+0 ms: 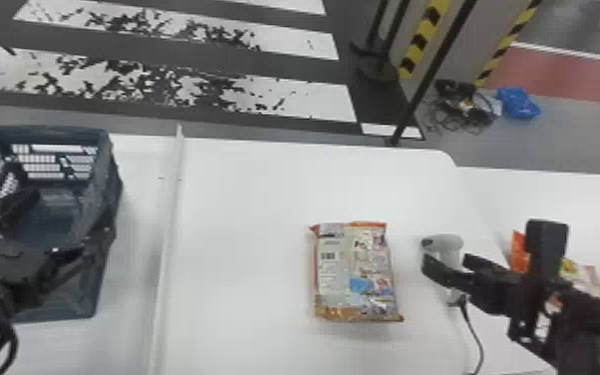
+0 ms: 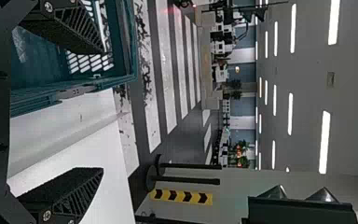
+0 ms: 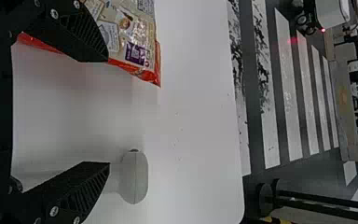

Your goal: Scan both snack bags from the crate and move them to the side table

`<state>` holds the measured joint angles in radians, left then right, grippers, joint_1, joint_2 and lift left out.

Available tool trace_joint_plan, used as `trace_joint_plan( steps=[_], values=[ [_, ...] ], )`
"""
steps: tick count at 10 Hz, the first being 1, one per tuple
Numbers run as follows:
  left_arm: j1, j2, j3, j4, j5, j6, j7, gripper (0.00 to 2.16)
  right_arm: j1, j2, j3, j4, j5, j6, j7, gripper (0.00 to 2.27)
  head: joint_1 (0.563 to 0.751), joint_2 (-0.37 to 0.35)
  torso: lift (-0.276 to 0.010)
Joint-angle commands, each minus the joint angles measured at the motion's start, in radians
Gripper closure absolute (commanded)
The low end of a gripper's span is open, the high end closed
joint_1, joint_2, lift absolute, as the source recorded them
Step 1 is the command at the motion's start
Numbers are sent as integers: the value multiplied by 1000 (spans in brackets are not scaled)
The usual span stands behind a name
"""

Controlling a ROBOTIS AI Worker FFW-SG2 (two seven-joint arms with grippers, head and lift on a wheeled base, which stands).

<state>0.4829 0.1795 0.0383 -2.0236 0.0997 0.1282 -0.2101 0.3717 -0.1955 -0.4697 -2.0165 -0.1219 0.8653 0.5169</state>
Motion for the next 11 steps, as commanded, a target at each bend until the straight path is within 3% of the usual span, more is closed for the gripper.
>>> trace_joint_plan(
  steps=[1,7,9,10,11],
  values=[
    [-1,0,-1,2,0,0,0,103,-13,-18,-1,53,15,-4,0,140,695,-250,-75],
    [-6,8,-3,5,6,0,0,103,-126,-90,59,249,117,-10,0,221,695,-298,-75],
    [-9,8,-5,6,6,0,0,103,-151,-105,86,291,154,-10,3,606,695,-306,-75],
    [-10,9,-6,6,6,0,0,103,-169,-113,99,309,183,-10,11,961,695,-308,-75],
    [-10,9,-6,8,6,0,0,103,-180,-117,111,314,196,5,3,1804,695,-310,-75]
  ],
)
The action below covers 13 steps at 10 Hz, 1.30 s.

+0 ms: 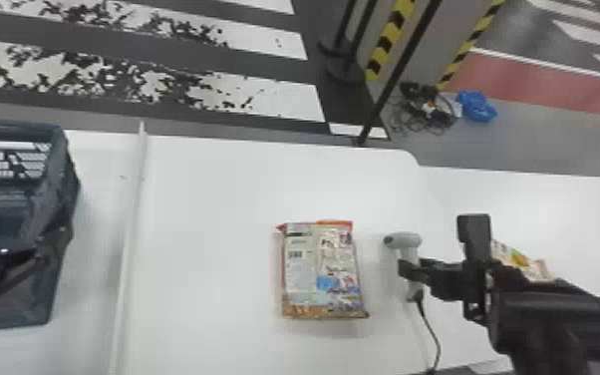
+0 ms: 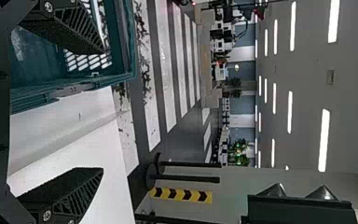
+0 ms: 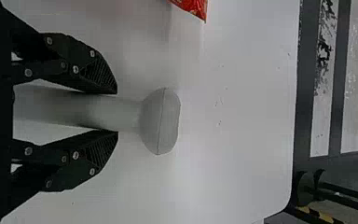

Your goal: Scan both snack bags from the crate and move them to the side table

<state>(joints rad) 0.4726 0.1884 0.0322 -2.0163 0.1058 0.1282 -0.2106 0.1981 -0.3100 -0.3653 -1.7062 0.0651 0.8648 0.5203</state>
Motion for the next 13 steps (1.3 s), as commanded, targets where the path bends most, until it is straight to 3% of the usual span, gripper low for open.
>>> trace_joint_plan(
  steps=[1,2,4,7,10,13],
  values=[
    [0,2,-2,1,0,0,-1,103,-19,-3,8,10,24,40,-8,2135,695,-313,-75],
    [0,3,-3,-1,0,0,0,103,-20,-4,9,10,28,40,-8,2253,695,-319,-75],
    [0,2,-3,-2,-2,0,0,103,-5,0,6,-33,18,61,-8,2253,695,-325,-75],
    [0,3,-3,-2,-2,0,-1,103,93,52,-1,-268,4,193,-17,2253,695,-313,-75],
    [1,3,-2,-2,-2,0,0,103,198,106,19,-526,-22,288,-14,2253,695,-256,-75],
    [1,2,2,-1,-2,0,-1,103,257,121,97,-684,-21,392,-3,2253,695,-189,-75]
  ],
)
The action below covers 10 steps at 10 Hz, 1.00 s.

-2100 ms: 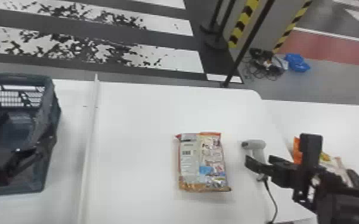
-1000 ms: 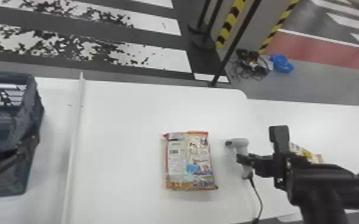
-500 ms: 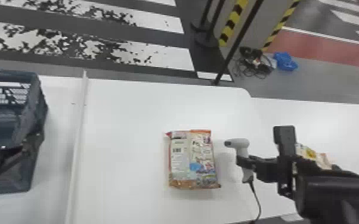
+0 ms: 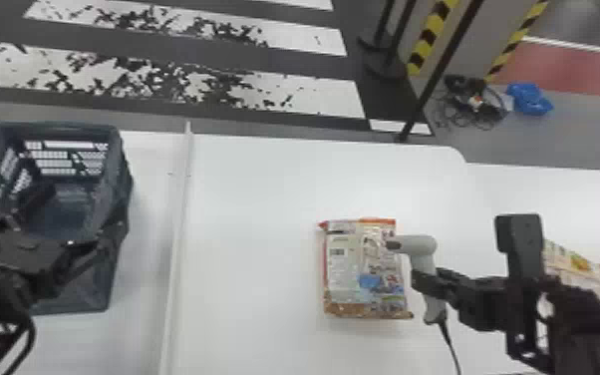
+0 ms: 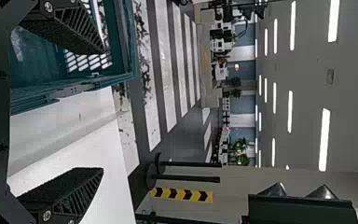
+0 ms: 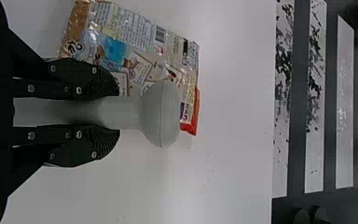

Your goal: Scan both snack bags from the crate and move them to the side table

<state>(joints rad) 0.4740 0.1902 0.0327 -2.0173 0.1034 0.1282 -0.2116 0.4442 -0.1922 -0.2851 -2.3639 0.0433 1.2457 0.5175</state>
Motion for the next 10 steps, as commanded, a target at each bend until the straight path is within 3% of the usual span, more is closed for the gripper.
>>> trace_joint_plan(
  steps=[1,5,8,10],
  values=[
    [0,0,1,0,1,0,0,103,21,10,44,-57,3,39,3,2253,695,-159,-75],
    [3,-5,0,-1,-2,0,0,103,22,17,185,-118,55,91,13,2253,695,-64,-75],
    [5,-5,0,-1,-2,0,0,103,-24,19,305,-74,145,94,-2,2253,695,-10,-75],
    [6,-2,1,-1,-2,0,0,103,-64,19,339,-17,178,94,-24,2253,695,12,-75]
  ],
)
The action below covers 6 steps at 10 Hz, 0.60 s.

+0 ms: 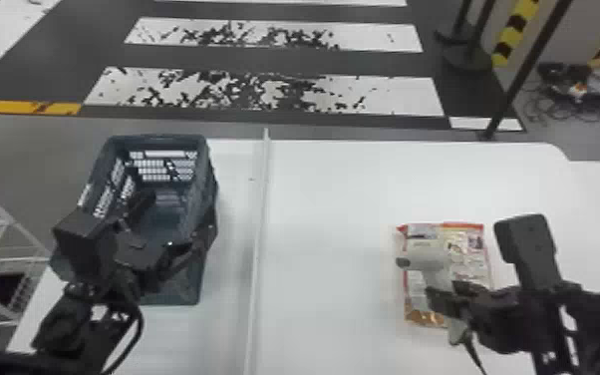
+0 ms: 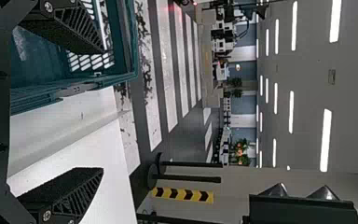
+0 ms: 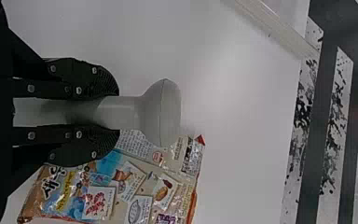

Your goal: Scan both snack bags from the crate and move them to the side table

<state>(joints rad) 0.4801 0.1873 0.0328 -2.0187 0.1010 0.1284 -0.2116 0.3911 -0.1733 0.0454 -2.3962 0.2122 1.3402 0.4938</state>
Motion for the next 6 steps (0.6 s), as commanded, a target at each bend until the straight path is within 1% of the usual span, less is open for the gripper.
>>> trace_joint_plan(
  steps=[1,3,4,5,6],
  values=[
    [0,1,1,0,0,3,0,103,-23,0,22,34,22,0,-11,2253,695,13,-75],
    [0,3,1,0,2,0,0,103,-34,0,53,58,65,-12,-44,2253,695,6,-75],
    [0,3,1,0,2,0,0,103,-41,0,93,75,128,-25,-66,2256,695,4,-75],
    [0,3,1,0,0,0,0,103,-49,0,114,86,147,-28,-86,2253,695,1,-75],
    [0,4,2,0,2,0,0,103,-57,-2,145,98,191,-28,-104,2256,695,-1,-75]
  ],
)
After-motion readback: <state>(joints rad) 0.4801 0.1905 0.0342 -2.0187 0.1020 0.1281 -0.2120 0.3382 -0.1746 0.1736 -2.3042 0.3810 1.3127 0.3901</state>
